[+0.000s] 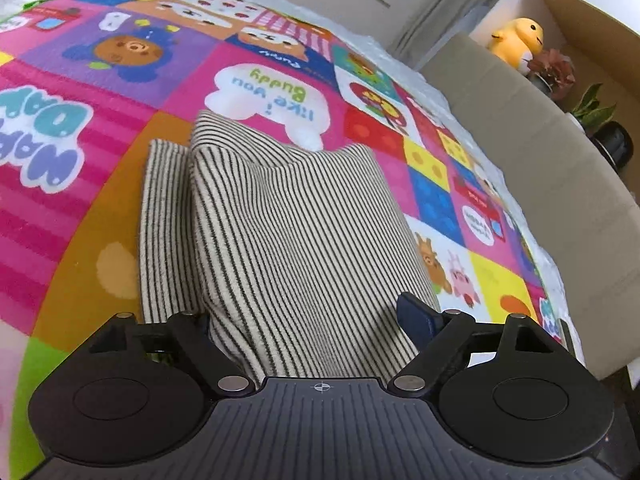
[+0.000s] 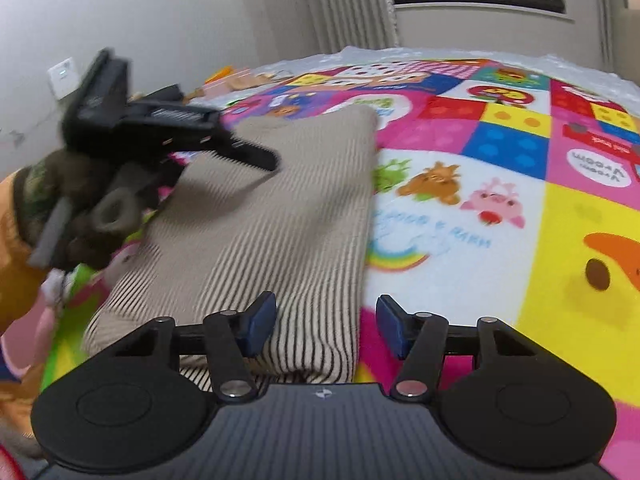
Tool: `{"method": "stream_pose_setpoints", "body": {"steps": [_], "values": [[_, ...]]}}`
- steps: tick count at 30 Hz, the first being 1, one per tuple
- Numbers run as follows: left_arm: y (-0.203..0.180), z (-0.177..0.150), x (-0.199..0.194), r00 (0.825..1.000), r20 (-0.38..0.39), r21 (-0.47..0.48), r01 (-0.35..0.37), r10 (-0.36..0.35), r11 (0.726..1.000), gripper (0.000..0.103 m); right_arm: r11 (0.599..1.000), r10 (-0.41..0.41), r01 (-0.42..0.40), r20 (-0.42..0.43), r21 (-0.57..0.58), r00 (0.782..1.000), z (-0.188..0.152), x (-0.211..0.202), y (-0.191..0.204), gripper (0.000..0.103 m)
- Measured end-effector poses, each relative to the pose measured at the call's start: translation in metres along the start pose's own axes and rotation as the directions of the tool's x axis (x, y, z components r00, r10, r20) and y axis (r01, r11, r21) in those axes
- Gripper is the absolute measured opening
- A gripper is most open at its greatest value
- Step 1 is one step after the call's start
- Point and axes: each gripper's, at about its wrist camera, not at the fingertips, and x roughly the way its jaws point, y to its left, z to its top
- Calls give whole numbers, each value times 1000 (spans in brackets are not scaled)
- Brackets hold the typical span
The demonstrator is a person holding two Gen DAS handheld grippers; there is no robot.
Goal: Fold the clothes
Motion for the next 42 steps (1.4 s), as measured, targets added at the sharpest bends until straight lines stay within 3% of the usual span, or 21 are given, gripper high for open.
{"method": "stream_pose_setpoints", "body": {"steps": [7, 9, 12, 16, 19, 24, 26, 28, 31, 33, 35, 38, 42], "values": [[0, -4, -12, 999, 14, 32, -31, 31, 999, 90, 988, -19, 31, 86, -150, 996, 23, -23, 25, 57], [2, -7, -19, 999, 24, 35, -37, 36, 999, 91, 981, 7, 6, 63, -192, 998, 24, -18, 30, 57], [3, -15, -35, 994, 74, 94, -89, 82, 992, 94, 972, -26, 10, -64, -237, 998, 4, 10, 33, 56], [2, -32, -59, 980, 129, 215, -178, 153, 960, 97, 954, -32, 24, -25, -299, 999, 4, -3, 37, 56], [2, -43, -70, 975, 141, 259, -203, 171, 944, 98, 915, -7, 12, 14, -402, 1000, 8, -17, 55, 57], [-1, -54, -85, 976, 150, 292, -198, 159, 936, 99, 838, 171, -179, -63, -515, 983, -3, -12, 91, 68], [1, -56, -93, 975, 160, 275, -195, 156, 941, 100, 783, 166, -176, -72, -597, 983, -17, -1, 107, 69], [1, -59, -100, 974, 171, 268, -194, 151, 944, 101, 723, 118, -120, -49, -680, 992, -26, 7, 119, 69], [0, -65, -112, 972, 185, 272, -190, 142, 943, 102, 797, 134, -151, -73, -585, 988, -6, 11, 110, 59], [-2, -70, -120, 973, 190, 297, -183, 129, 937, 102, 887, 178, -205, -103, -413, 979, 18, 12, 90, 53], [-6, -77, -126, 977, 187, 326, -163, 106, 931, 102, 933, 223, -245, -109, -263, 969, 32, 12, 71, 53], [-12, -87, -133, 984, 167, 366, -126, 68, 922, 103, 932, 222, -247, -122, -265, 967, 29, 7, 74, 53], [-9, -97, -135, 984, 153, 358, -139, 89, 923, 103, 846, 145, -177, -102, -503, 984, 5, -6, 102, 62]]}}
